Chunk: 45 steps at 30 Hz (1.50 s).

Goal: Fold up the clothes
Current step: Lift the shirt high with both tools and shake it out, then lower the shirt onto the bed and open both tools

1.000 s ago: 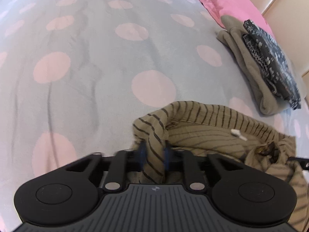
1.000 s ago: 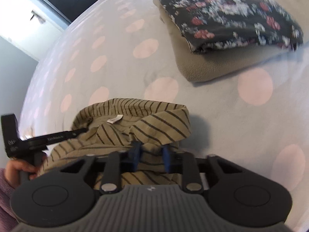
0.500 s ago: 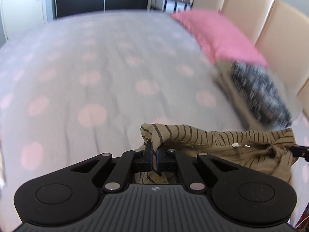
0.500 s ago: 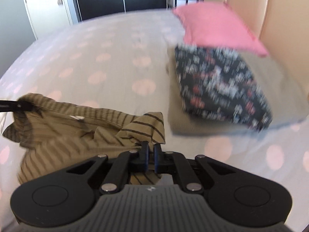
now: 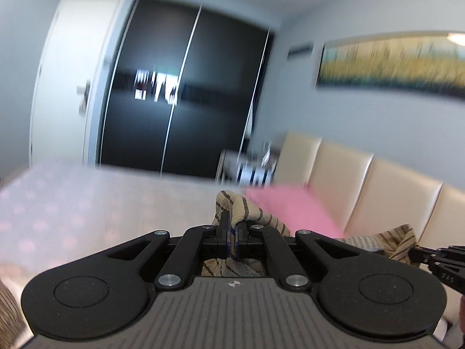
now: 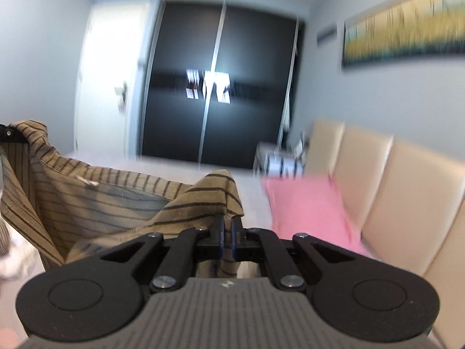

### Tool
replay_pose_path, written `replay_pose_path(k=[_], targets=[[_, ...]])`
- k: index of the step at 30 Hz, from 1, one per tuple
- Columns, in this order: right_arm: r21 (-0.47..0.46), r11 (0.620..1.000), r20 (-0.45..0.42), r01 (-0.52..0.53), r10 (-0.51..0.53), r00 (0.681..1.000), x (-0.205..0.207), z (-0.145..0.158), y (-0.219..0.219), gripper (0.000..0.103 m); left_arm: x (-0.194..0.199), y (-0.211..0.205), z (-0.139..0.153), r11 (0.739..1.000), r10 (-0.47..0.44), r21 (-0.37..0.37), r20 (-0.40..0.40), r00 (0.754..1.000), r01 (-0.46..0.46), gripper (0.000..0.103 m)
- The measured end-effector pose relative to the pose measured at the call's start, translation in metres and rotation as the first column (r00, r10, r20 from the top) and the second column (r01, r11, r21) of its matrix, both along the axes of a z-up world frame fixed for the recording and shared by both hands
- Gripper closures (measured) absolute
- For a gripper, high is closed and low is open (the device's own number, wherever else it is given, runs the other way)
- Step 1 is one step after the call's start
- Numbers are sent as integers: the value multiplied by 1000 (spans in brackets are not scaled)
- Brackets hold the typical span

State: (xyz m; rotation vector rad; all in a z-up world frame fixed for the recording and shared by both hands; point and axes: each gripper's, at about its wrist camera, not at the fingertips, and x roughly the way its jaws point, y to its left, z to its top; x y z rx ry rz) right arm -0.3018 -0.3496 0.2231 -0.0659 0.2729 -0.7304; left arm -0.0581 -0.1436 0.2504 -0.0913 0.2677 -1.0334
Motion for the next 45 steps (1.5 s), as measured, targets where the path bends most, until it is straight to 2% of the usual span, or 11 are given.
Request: replay_pose_path(k=[8,13,20,26,30,35,37,38,40,43,45], targets=[[-178,984,172,-24,55,984,-33,90,74,98,-57,82,99,981,99,-182,168,981,-68,102],[-194,978,183,-79,115,976,-47,108,102,98,-84,100,114,982,141,-154,200,970,-111,102],[-43,986,7,-161,161,987,-29,42,93,97,-63,63,18,980,141,132,76,987,-150,102],[240,960,-206,-141,192,959,16,-85,55,97,-18,12,-120,903,152,421,-119,981,-89,102],[382,922,-297,-62,187,936,48,-166,30,97,12,-28,-200,853,182,520,-211,960,-48,102],[444,895,-321,-36,196,926,76,-221,10,95,32,-48,-248,838,196,545,-285,938,-9,102],[461,887,-318,-33,200,927,83,-223,1,90,42,-39,-251,848,198,529,-314,928,-2,101],[466,884,-316,-31,199,928,84,-225,-2,78,47,-31,-251,854,203,520,-330,922,-2,100],[471,881,-307,-34,200,931,84,-228,-11,64,54,4,-248,862,211,507,-356,910,-2,82],[483,875,-307,-35,207,929,79,-240,-19,64,62,20,-252,869,227,495,-368,902,-17,62],[494,869,-316,-20,201,927,75,-247,-26,64,67,24,-255,865,244,502,-369,897,-29,62]])
